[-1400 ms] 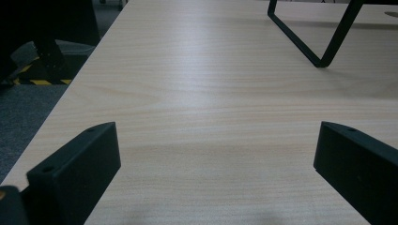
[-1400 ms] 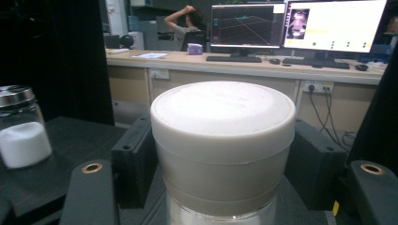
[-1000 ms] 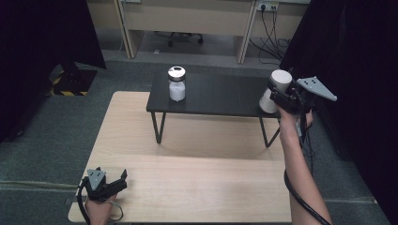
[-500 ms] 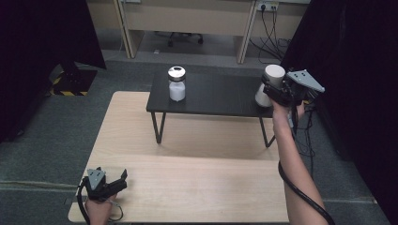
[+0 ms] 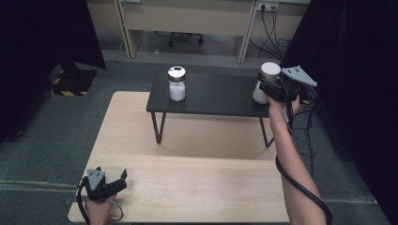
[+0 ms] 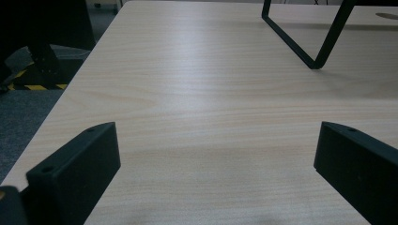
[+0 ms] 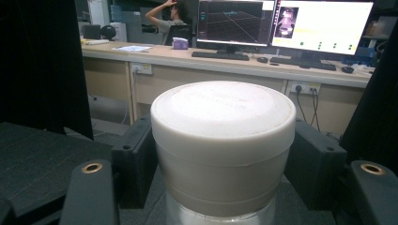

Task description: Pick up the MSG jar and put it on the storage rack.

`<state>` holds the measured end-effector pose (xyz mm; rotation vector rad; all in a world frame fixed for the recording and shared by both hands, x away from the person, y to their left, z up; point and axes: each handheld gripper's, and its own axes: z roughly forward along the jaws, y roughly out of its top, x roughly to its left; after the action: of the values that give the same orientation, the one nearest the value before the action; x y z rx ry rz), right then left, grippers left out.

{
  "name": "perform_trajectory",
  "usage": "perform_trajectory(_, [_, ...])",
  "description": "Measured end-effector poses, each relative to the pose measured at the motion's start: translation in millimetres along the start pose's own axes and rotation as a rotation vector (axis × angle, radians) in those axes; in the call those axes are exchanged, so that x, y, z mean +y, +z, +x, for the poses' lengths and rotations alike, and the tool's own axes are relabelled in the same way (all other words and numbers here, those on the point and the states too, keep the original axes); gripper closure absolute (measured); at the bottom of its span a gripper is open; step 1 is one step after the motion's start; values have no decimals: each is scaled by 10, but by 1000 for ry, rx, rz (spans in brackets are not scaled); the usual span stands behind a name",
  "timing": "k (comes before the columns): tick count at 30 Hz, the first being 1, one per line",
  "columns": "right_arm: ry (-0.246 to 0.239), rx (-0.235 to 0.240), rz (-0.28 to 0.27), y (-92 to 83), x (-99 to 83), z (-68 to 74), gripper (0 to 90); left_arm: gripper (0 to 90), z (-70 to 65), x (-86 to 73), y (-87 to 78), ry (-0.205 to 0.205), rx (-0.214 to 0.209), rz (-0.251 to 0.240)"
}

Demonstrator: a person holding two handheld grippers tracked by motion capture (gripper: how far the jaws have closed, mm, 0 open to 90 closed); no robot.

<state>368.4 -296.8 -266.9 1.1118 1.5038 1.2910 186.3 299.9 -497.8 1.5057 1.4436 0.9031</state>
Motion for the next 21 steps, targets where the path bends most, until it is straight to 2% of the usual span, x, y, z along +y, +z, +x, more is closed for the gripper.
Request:
perform_trajectory(8, [-13, 11, 11, 17, -20, 14, 338, 0, 16, 0, 4, 2, -14, -1])
perform_trajectory(18, [36, -10, -7, 6, -104, -2, 338, 0, 17, 6, 9, 3, -16, 3])
perform_trajectory(21, [35, -12, -6, 14, -103, 3, 338, 0, 24, 5, 9, 3, -22, 3])
